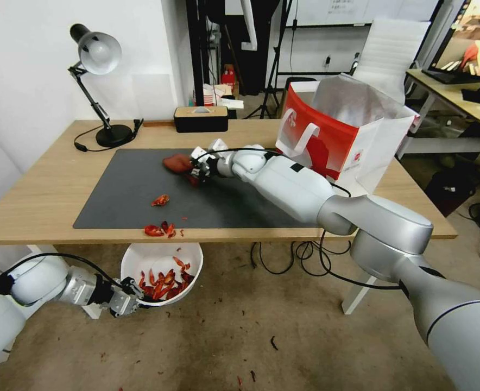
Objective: Sweep shrimp from table into container with towel, then put container into takeout bag.
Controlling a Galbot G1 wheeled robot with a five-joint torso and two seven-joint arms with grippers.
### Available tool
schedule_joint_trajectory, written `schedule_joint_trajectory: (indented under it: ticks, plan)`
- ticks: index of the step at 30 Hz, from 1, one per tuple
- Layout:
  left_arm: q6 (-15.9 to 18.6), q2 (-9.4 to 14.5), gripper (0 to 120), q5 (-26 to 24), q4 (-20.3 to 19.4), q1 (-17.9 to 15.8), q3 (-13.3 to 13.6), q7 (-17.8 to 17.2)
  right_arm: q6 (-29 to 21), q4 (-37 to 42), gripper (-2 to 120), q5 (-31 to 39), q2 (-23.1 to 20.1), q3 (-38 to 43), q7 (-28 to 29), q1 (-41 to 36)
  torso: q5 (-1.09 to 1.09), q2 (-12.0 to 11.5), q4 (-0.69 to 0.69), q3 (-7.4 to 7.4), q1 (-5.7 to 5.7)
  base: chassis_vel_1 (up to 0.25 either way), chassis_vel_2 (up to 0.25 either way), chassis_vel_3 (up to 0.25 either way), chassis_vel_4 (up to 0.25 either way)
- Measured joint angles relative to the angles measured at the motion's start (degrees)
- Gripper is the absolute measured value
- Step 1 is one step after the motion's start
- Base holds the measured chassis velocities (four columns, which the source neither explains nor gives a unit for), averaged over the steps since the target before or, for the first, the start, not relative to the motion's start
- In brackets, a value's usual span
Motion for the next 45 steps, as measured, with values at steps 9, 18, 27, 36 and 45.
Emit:
schedule_joint_trajectory:
  ticks: [9,18,27,36,45]
  plan:
    - [-0.01,-0.63,0,-0.02,-0.04,0.68,-0.6,-0.07,2.26,0.3,8,1.38,0.53,-0.63,-5.71,-0.72,0.01,0.0,0.01,-0.01,0.0,0.0,0.0,0.0,0.0]
    - [-0.11,-0.34,0,-0.01,0.24,1.58,-2.32,-0.09,7.61,0.69,8,1.72,-0.95,-1.87,-14.82,-0.72,0.0,0.0,0.03,0.0,0.0,0.0,0.0,0.0,0.0]
    - [-0.15,-0.22,0,0.0,0.49,1.54,-2.57,-0.15,11.56,2.18,8,1.84,-3.33,-2.38,-21.78,-0.83,-0.01,0.0,0.03,0.01,0.0,0.0,0.0,0.0,0.0]
    - [-0.07,0.71,0,-0.6,0.65,1.4,-3.43,-0.19,12.74,6.68,8,1.89,-6.97,-3.05,-23.69,-1.97,0.03,0.01,0.02,0.0,0.0,0.0,0.0,0.0,0.0]
    - [-0.04,1.09,0,-0.67,0.42,1.57,-3.64,-0.18,12.93,12.4,8,2.73,-11.06,-4.54,-23.71,-2.53,0.01,0.01,0.0,-0.01,0.0,0.0,0.0,0.0,0.0]
